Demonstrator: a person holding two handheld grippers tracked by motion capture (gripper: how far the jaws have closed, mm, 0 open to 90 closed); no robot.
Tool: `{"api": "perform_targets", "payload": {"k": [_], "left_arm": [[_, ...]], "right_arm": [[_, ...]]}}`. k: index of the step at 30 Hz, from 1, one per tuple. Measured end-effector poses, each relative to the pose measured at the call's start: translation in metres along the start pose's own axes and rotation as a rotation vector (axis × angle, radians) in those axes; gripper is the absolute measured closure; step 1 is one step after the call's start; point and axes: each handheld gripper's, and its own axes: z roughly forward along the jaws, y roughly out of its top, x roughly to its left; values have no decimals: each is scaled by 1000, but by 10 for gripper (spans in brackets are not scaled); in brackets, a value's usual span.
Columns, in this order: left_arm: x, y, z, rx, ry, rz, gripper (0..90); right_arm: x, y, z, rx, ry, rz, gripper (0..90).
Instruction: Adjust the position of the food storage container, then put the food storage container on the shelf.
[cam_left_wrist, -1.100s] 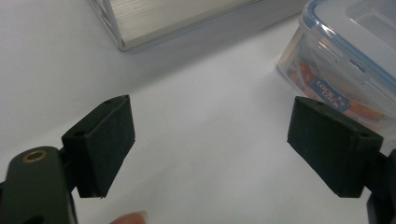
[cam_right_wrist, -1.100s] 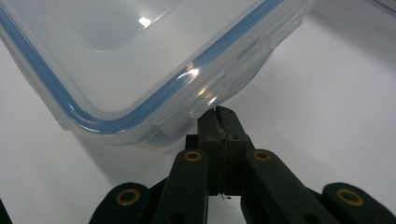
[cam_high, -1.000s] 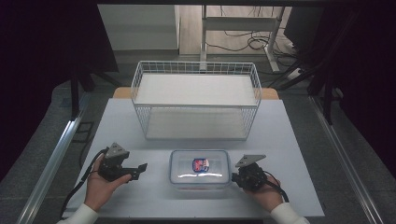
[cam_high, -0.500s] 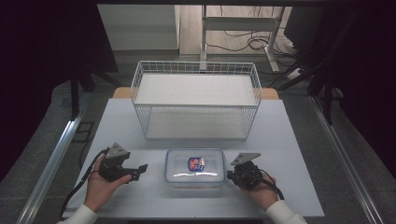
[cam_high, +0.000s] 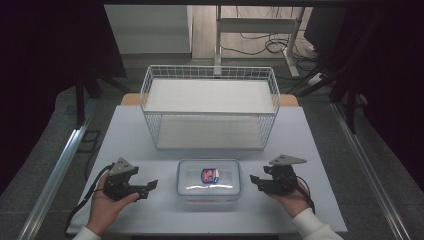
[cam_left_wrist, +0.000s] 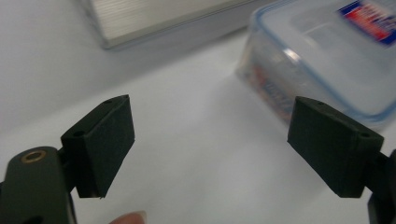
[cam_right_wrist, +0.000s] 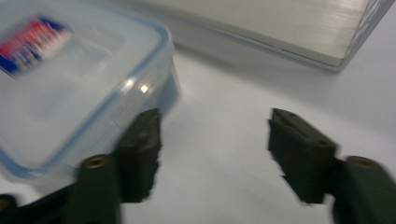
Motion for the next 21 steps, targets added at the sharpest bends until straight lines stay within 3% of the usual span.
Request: {"api": "perform_targets", "payload": {"k": [1,2,3,4,7,14,21], "left_arm": [[0,0,0,0,0,0,153],[-1,1,0,-2,-53,-30,155],[-1,1,0,-2,-53,-30,158],[-1,2,2,-6,-93,-58,161],[-1,4,5,-1,-126,-84,163],[-1,3,8,9,-132,-83,163],[-2,3,9,15,-125,-84,160]], "right_arm": [[-2,0,-2,-15,29,31,292],[-3,0,-3,-24,68,59,284],[-3,0,-3,-24,68,59,284],[-5,0,-4,-36,129,99,271],[-3,-2,-5,-34,184,119,265],[3,-4,-4,7,196,100,254],[0,-3,-4,-11,194,132,237]]}}
